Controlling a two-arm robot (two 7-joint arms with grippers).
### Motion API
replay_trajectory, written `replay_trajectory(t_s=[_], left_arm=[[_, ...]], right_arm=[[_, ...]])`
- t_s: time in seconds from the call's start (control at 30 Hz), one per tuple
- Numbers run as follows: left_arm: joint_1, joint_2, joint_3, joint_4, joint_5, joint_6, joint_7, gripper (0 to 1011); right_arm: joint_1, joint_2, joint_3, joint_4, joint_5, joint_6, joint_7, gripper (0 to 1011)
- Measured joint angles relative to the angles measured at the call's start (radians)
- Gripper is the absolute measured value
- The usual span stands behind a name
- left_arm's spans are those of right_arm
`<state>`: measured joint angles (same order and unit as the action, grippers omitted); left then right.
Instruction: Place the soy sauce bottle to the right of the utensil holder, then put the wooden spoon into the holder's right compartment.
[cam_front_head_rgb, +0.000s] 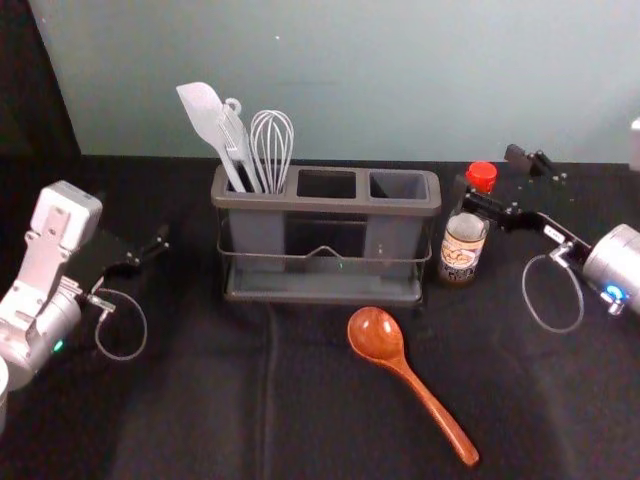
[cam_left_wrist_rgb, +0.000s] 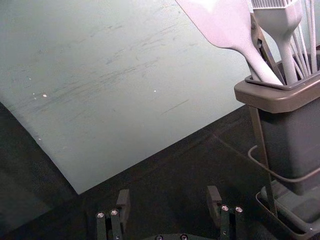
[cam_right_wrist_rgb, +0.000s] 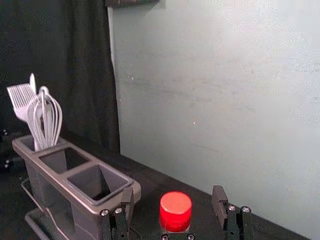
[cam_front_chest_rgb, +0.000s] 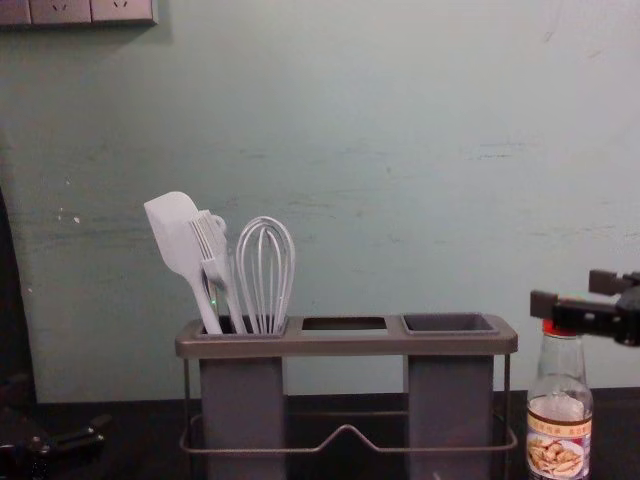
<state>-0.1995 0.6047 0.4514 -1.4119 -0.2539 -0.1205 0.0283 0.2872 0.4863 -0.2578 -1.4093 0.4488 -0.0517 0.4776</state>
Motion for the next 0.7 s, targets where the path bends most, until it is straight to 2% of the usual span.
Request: replay_trajectory(t_s=[0.1,0.13,0.17,0.23,0.27,0.37,0.47,0.7], left_arm=[[0.000,0.000,0.000,0.000,0.000,0.000,0.000,1005],[0.000,0.000,0.000,0.000,0.000,0.000,0.000,1005],[0.000,0.000,0.000,0.000,0.000,0.000,0.000,1005],[0.000,0.000,0.000,0.000,0.000,0.000,0.000,1005],[0.000,0.000,0.000,0.000,0.000,0.000,0.000,1005],[0.000,0.000,0.000,0.000,0.000,0.000,0.000,1005],[0.000,0.000,0.000,0.000,0.000,0.000,0.000,1005],[0.000,0.000,0.000,0.000,0.000,0.000,0.000,1005]], right_arm=[[-0.017,0.010,0.014,-0.046,0.012,0.007,-0.002,1002],[-0.064,0.049,0.031,-0.187,0.037,0.054,-0.005,1003],[-0.066,0.051,0.031,-0.192,0.038,0.057,-0.008,1003],[-0.075,0.063,0.030,-0.231,0.045,0.081,-0.005,1003],[-0.082,0.080,0.021,-0.276,0.052,0.120,0.000,1003],[-0.086,0.110,-0.002,-0.344,0.063,0.173,0.019,1002],[-0.085,0.126,-0.016,-0.380,0.069,0.186,0.025,1003],[-0.082,0.141,-0.034,-0.400,0.104,0.203,0.028,1003]])
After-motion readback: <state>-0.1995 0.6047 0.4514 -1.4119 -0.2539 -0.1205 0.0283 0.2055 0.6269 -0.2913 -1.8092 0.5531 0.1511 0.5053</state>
